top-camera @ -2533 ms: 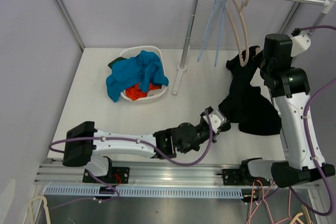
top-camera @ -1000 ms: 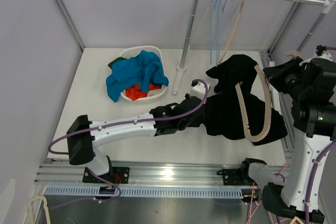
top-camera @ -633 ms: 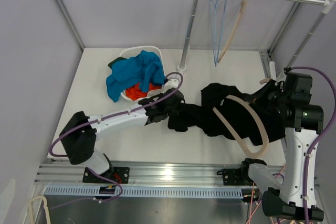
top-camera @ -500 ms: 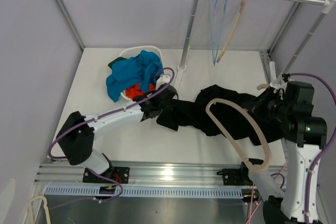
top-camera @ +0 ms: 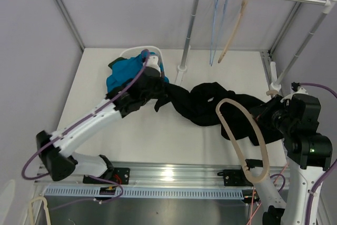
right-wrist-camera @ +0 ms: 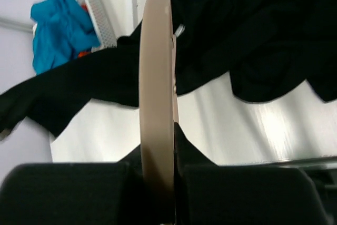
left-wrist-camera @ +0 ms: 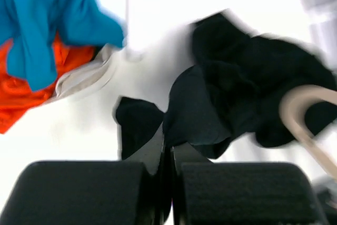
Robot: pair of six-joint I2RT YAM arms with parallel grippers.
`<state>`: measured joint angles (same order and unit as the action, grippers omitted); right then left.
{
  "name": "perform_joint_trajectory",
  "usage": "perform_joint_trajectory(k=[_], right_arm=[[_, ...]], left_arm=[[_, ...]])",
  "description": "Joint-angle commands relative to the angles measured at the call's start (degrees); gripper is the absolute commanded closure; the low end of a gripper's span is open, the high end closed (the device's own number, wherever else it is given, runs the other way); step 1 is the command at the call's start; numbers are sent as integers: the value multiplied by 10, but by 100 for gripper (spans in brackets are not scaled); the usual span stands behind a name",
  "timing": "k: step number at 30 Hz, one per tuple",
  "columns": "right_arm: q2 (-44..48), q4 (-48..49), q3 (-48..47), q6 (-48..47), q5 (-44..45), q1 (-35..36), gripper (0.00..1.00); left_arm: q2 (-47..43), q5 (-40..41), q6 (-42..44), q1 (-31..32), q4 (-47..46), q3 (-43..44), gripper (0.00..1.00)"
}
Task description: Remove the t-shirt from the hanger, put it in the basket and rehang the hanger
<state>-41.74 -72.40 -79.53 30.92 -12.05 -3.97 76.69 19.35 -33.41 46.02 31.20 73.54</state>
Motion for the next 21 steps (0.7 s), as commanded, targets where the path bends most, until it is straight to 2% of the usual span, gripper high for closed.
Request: perform_joint_trajectory(k=[1,4,7,8,10,11,13,14,17,21], right_arm=[[-8,118,22,18,69,2,100],[-37,195,24,15,86,2,100],[-77,258,9,5,111,2,100],[-103,269,-9,0,119,1,100],[-131,292,-30,-15,145,2,100],[-148,295,-45,-17,156,2,100],[-196,306,-89,-23,178,1,100],[-227,319,-117,-32,185,-1,100],[-269,349,-149,-50,185,-3,100],[-322,400,-191,-71,190,-12,100]], left_arm=[[-86,-3,33,1,53,99,100],[-81,28,67,-11,68,188,99],[-64,24,103,-35,48,279,99],[-61,19,129,-39,-5,304,99],[-38,-7,143,-57,-46,329,99],[-26,-16,156,-62,-70,389,99],[24,-27,175,-71,-84,439,99],[42,-34,196,-73,-101,510,99],[94,-65,242,-81,-135,584,100],[135,-105,289,-94,-230,648,99]])
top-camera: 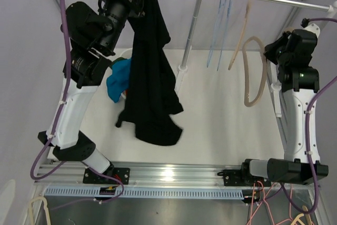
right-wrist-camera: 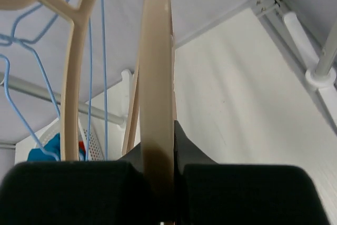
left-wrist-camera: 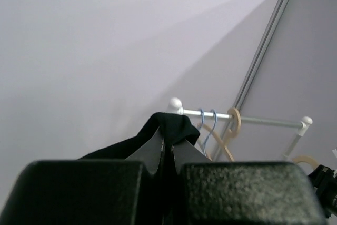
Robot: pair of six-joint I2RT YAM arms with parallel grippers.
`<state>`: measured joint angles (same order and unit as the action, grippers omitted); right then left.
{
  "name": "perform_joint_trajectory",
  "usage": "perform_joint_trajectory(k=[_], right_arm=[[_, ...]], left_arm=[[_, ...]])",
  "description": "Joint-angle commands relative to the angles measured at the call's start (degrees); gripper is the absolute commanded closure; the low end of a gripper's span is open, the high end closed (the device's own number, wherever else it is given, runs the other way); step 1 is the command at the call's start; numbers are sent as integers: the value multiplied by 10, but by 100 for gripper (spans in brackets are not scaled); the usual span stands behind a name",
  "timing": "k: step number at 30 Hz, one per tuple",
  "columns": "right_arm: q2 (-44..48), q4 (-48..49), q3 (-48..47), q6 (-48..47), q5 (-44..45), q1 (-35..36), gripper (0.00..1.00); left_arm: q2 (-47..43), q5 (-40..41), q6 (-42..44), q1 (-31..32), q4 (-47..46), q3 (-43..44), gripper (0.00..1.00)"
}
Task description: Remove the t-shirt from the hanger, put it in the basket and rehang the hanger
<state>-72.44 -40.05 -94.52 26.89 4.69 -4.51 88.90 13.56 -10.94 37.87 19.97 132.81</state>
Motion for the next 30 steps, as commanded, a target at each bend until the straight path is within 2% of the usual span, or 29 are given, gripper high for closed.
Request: perform_joint_trajectory(k=[1,10,12,16,21,23,26,30], right_arm=[[-36,80,-62,-37,16,-13,100],[-111,125,-128,-73,4,-41,100],[-127,134,-145,-77,1,-46,100],[-168,132,-199,-83,-27,-54,100],[-196,164,-232,-84,-41,-53,100],[-205,173,-234,-87,-70,-52,100],[-209,184,-228,-92,-76,-45,100],[-212,209,-220,-102,-85,-40,100]], left_arm=[[21,-53,70,-18,-126,87,99],[72,-80,84,-88,-259,138,99],[84,-87,57,-114,-274,169,99],[101,-118,-35,-208,-289,179,99],[135,-131,-112,-260,-303,187,99],[150,-131,-116,-267,-301,179,99],[185,-129,-122,-268,-316,121,99],[259,-105,-138,-269,-272,58,99]])
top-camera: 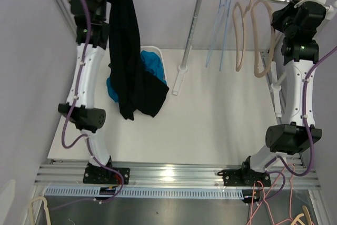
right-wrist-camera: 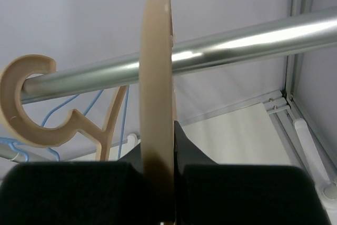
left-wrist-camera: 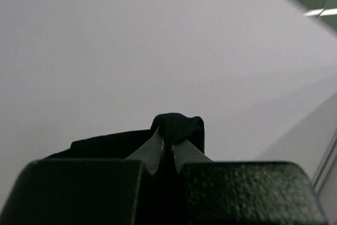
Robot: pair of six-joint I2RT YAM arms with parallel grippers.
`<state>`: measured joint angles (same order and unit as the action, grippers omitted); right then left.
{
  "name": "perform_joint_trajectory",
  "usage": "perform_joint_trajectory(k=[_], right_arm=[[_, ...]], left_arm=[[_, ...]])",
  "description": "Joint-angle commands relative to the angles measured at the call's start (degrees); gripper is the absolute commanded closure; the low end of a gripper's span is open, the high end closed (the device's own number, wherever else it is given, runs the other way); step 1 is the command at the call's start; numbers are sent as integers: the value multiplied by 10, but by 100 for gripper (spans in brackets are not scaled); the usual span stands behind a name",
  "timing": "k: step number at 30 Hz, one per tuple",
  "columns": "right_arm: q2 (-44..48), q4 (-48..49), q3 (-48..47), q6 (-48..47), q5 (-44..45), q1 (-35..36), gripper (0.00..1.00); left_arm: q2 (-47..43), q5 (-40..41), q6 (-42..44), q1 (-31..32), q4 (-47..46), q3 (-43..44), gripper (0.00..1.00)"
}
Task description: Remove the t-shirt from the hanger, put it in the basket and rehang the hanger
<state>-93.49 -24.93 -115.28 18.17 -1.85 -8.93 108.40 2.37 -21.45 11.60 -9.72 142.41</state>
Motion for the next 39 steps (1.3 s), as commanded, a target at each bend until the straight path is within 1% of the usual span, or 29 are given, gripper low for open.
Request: perform_joint_trajectory(k=[1,2,3,4,5,7,8,9,10,11,12,13,14,16,20,21,22,24,25,26,28,29,30,31,32,33,36,37,39], right_arm=[[-4,62,-13,-17,-24,5,100],[-6,65,-17,-18,-27,7,100],[-7,71,-18,-19,-39,8,100],[-9,75,-18,-19,-44,8,100],[-11,79,-19,-19,-46,11,100],[-12,88,-19,-23,-58,13,100],[-13,88,-21,-24,-57,14,100],[-16,86,-29,-26,-59,15,100],[-20,84,-33,-28,-66,14,100],[-23,81,-38,-31,-67,14,100],[-31,74,-44,-32,-71,15,100],[-34,71,-53,-36,-77,15,100],[-38,67,-56,-38,-77,15,100],[-49,67,-61,-43,-84,15,100],[-83,35,-98,-41,-92,13,100],[-89,20,-104,-38,-93,14,100],[-98,16,-107,-38,-97,14,100],[-105,5,-109,-32,-105,15,100],[-107,1,-108,-31,-109,15,100],[-112,-3,-110,-31,-109,21,100],[-115,-18,-110,-41,-105,27,100],[-116,-22,-109,-44,-102,29,100],[-114,-27,-105,-47,-97,36,100],[-113,-28,-102,-50,-92,37,100],[-112,-26,-99,-51,-91,39,100],[-108,-25,-96,-50,-89,41,100],[-106,-27,-93,-52,-86,41,100],[-106,-29,-93,-53,-88,42,100],[-104,-29,-92,-53,-85,42,100]], left_arm=[[79,13,-45,-6,36,-48,99],[92,24,-56,-6,54,-79,99],[108,35,-71,-7,70,-86,99],[143,41,-83,-7,93,-87,99],[158,46,-115,-7,168,-86,99],[182,54,-156,-7,233,-103,99],[183,52,-196,-7,259,-116,99],[181,48,-215,-6,306,-165,99],[176,52,-232,-5,327,-186,100],[159,54,-272,-5,345,-209,99],[147,48,-286,-5,358,-233,99],[136,48,-325,-5,368,-316,99],[111,46,-342,-5,372,-343,100],[96,23,-355,-7,347,-433,99],[106,-13,-365,-7,352,-475,99],[117,-58,-359,-8,330,-484,99],[124,-78,-352,-10,312,-491,99],[136,-105,-352,-14,319,-489,99],[134,-112,-347,-17,316,-492,97],[130,-115,-343,-17,314,-498,90],[97,-112,-320,-16,311,-505,80],[83,-107,-313,-15,311,-506,53],[68,-101,-305,-14,316,-507,40],[31,-75,-293,-10,321,-508,26],[12,-64,-285,-6,323,-506,6],[-5,-55,-276,-3,330,-504,1],[-58,-23,-249,21,359,-457,0],[-79,3,-239,26,383,-436,1],[-96,11,-227,39,401,-409,0]])
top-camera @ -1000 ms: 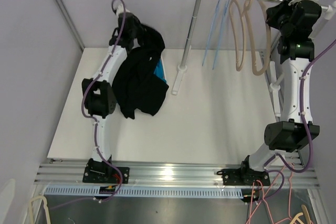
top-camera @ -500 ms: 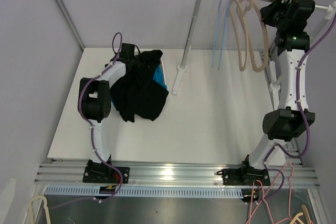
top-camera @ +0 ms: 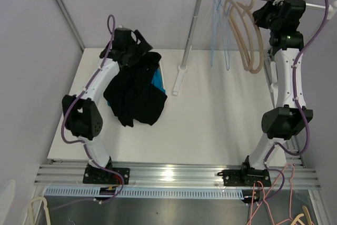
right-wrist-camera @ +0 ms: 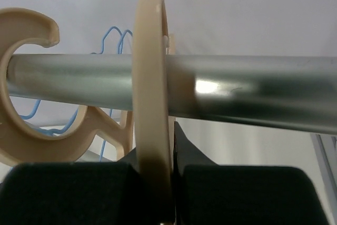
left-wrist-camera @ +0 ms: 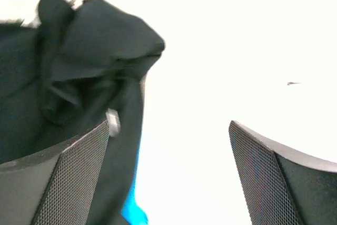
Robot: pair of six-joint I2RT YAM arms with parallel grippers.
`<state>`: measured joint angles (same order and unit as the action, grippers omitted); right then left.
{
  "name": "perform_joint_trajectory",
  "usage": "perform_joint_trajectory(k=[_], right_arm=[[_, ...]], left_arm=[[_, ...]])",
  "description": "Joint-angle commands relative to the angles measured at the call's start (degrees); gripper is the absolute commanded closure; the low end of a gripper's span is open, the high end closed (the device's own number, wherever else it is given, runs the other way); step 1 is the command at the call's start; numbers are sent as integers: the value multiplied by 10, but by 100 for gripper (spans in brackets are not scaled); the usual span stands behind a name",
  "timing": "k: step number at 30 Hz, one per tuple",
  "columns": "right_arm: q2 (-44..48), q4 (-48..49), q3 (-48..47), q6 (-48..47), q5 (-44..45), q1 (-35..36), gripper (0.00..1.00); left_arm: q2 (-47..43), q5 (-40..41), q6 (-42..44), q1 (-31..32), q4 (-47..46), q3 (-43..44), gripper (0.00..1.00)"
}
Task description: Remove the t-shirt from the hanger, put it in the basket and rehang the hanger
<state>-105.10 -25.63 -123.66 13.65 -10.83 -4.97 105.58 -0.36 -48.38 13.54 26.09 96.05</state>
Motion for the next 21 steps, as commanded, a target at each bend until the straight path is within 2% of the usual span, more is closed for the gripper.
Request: perform_joint_trajectory(k=[1,3,6,7,9,10,15,16,18,20,21], right_arm=[[15,-21,-5,-10,5,1,100],[18,-21,-4,-11,13,2,98],[22,-21,-4,-12,18,2,84],[23,-23,-4,-11,20,2,68],[29,-28,-8,-12,32,2,55],[32,-31,-8,-13,39,2,44],[81,-74,-6,-17,109,1,12],[90,-86,-2,-15,149,1,5],[136,-108,19,-13,174,1,2],[184,-85,97,-11,202,1,0],[237,-75,127,-11,210,1,0]], left_arm=[[-74,41,55,24,68,76,1],[-82,67,66,38,95,106,0],[-78,76,75,43,131,139,0],[-72,75,73,43,142,149,1],[-72,81,76,48,166,162,1],[-87,91,83,54,167,157,1],[-177,156,115,101,132,90,0],[-193,165,123,105,128,85,0],[-241,174,130,122,124,64,1],[-289,173,141,130,112,32,1],[-305,171,143,134,109,21,1]])
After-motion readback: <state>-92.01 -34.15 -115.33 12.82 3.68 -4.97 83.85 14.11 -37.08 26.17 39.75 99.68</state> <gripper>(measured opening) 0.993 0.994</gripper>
